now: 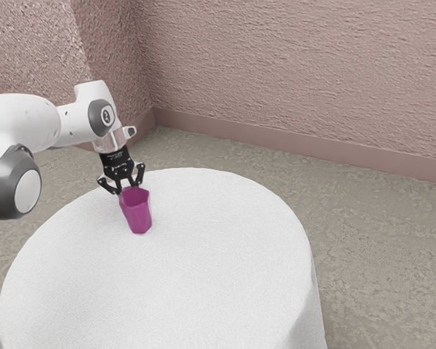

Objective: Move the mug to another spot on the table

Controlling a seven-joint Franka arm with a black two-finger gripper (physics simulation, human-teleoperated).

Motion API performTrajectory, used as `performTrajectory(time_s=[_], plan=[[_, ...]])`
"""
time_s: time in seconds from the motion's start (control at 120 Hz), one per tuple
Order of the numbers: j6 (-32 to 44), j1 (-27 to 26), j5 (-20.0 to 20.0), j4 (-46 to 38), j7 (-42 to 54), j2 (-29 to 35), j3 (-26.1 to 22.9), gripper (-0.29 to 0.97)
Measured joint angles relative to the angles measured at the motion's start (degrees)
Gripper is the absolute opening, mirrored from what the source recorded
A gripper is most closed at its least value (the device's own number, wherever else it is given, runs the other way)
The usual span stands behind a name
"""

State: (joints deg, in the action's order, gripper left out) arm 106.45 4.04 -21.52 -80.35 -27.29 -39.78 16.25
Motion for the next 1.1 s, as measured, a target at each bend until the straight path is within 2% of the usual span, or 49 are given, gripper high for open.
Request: performTrajectory(time_s=[0.075, 0.35, 0.75, 0.892, 1.1], plan=[[-0.8, 0.0, -0.3, 0.0, 0.2, 0.4, 0.1, 0.07], [-5.5, 0.1, -2.5, -0.6, 0.9, 3.1, 0.3, -0.03], [-8.6, 0.0, -6.7, -13.3, 1.1, 9.6, -0.3, -0.03], [-7.6, -2.0, -7.3, -18.9, 1.2, 12.7, -0.7, -0.04], [-5.1, -3.0, -8.3, -21.4, 1.1, 13.3, -3.1, -0.06]])
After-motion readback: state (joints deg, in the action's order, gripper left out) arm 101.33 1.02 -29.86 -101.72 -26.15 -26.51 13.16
